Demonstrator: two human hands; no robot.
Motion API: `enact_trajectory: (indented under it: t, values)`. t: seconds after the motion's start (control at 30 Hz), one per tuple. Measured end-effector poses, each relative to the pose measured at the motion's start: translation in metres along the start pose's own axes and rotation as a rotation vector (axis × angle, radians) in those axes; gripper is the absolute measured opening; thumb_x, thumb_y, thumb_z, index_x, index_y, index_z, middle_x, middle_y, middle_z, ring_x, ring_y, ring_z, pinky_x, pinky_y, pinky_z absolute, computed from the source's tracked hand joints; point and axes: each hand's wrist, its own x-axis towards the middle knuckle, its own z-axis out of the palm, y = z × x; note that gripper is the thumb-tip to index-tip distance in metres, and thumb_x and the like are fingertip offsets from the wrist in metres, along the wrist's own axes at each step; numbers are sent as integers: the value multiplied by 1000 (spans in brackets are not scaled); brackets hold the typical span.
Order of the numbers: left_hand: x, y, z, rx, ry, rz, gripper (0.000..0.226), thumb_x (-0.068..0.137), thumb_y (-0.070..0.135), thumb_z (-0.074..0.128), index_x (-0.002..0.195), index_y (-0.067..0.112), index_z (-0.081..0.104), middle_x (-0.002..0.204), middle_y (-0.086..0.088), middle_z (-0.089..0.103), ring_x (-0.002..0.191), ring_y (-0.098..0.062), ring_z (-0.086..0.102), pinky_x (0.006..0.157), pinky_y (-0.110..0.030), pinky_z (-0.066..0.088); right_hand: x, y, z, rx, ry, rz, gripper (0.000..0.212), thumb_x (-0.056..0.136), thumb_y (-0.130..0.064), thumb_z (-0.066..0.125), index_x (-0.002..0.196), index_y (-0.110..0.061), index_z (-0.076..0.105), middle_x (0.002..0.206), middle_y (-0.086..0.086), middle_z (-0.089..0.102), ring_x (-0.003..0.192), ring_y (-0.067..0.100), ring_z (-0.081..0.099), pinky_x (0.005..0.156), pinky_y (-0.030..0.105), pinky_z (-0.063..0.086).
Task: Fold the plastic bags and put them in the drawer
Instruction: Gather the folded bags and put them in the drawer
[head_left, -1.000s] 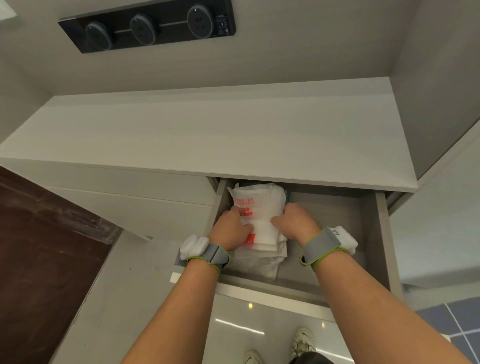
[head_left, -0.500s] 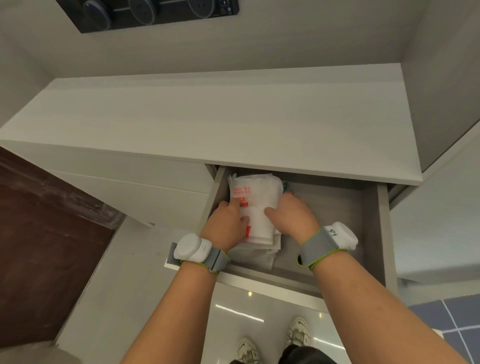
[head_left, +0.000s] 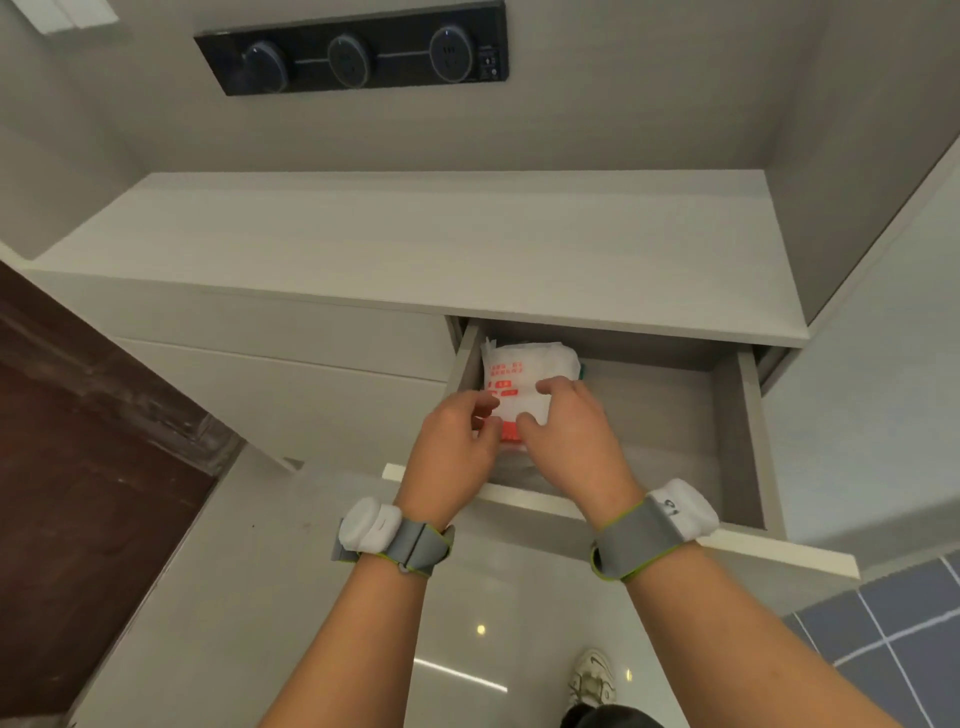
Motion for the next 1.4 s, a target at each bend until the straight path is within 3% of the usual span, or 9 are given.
enact_trajectory:
  t: [0.13, 0.33, 0.43, 0.57, 0.7, 0.83, 1.03, 1.23, 1.4]
  values:
    - [-31, -5, -16, -241, 99, 24, 17, 95, 13, 60, 108, 16, 70, 96, 6, 73, 85, 5, 65, 75, -5, 45, -35, -16, 14, 127, 85, -92, 31, 91, -24, 59, 121, -18, 60, 123, 3, 58, 109, 20, 59, 94, 34, 49]
    - [-69, -16, -29, -412, 128, 67, 19, 96, 13, 59, 98, 29, 68, 90, 3, 75, 87, -12, 70, 76, -20, 52, -84, -28, 27, 304, 190, -160, 13, 91, -18, 62, 104, -19, 64, 95, -3, 60, 76, 4, 54, 68, 10, 42]
    - [-86, -24, -31, -475, 114, 25, 13, 98, 12, 58, 100, 19, 69, 89, -1, 74, 82, -11, 71, 72, -20, 53, -108, -29, 37, 371, 193, -158, 6, 91, -20, 63, 97, -20, 62, 85, -5, 61, 74, 5, 55, 67, 17, 45]
    - [-102, -38, -26, -480, 72, -54, 17, 100, 18, 55, 93, 11, 69, 83, -3, 73, 78, -12, 71, 72, -28, 53, -126, -22, 48, 456, 130, -76, 7, 93, -24, 62, 90, -19, 64, 77, -11, 65, 72, 0, 58, 65, 13, 45]
    - [-107, -49, -16, -503, 6, -160, 25, 103, 22, 50, 92, 9, 68, 83, -4, 74, 78, -15, 70, 73, -37, 53, -129, -11, 60, 469, 58, 32, 11, 94, -27, 62, 89, -19, 68, 77, -9, 69, 74, 6, 64, 75, 29, 54]
    - [-101, -52, -10, -541, -30, -235, 25, 103, 24, 48, 96, 9, 67, 90, -8, 75, 86, -24, 71, 72, -35, 52, -123, -2, 70, 515, 41, 109, 13, 93, -30, 61, 90, -19, 69, 83, -4, 72, 81, 15, 67, 83, 40, 55]
    - [-81, -51, -3, -584, -21, -269, 24, 102, 21, 50, 90, 8, 66, 85, -8, 75, 78, -15, 73, 72, -32, 54, -104, 4, 76, 544, 53, 116, 19, 96, -29, 58, 97, -17, 72, 90, -6, 74, 87, 8, 66, 82, 28, 52]
    - [-45, -53, 7, -601, -69, -277, 28, 103, 24, 48, 97, 3, 66, 90, -10, 76, 85, -22, 72, 77, -37, 53, -70, 5, 78, 577, 124, 138, 24, 98, -34, 55, 97, -18, 72, 88, -9, 73, 87, 4, 66, 77, 19, 49]
    - [-9, -46, 13, -615, -72, -257, 30, 104, 23, 45, 97, 1, 66, 84, -4, 77, 83, -17, 73, 75, -32, 54, -32, 7, 73, 535, 207, 117, 28, 100, -32, 52, 90, -18, 74, 83, -9, 73, 82, 2, 65, 73, 18, 47]
